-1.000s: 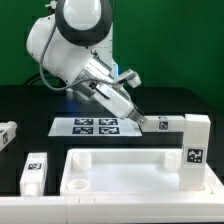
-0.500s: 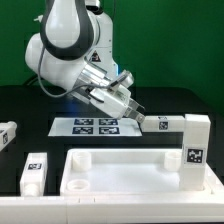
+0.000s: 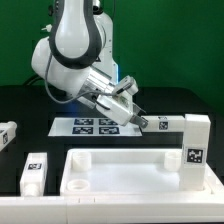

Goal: Assemble desk

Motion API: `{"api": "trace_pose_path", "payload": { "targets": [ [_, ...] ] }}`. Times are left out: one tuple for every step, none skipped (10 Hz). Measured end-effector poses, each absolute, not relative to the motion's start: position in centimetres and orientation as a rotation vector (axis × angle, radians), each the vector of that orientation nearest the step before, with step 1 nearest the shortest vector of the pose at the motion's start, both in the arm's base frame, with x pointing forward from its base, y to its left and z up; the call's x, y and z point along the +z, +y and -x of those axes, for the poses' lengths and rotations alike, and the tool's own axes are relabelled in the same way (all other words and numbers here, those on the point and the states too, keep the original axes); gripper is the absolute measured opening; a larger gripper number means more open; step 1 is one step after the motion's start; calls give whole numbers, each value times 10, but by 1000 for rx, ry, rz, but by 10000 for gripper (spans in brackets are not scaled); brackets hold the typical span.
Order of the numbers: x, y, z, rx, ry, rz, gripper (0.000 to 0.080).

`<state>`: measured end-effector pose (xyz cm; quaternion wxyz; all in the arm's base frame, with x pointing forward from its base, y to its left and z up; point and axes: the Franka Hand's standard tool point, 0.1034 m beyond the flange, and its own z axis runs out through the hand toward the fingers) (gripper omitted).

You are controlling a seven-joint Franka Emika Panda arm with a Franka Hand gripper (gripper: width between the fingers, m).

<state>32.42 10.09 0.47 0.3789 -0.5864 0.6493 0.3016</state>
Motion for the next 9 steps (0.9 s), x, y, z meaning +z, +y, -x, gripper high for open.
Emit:
{"api": "trace_pose_path", "payload": {
  "targets": [
    [4,103,-328,770,1664,1506,649],
    [4,101,-326,767,1667,1504,625],
    [4,100,-327,766,1670,1502,625],
    [4,99,-327,765,1671,1501,451],
    [4,99,-327,764,1672,1500,451],
    [4,98,-327,763,1674,1498,283],
    [5,96,-329,763,1684,1493,284],
    [18,85,-340,754,1691,1510,284],
    [38,71,-357,703,1715,1528,284]
  ]
}}
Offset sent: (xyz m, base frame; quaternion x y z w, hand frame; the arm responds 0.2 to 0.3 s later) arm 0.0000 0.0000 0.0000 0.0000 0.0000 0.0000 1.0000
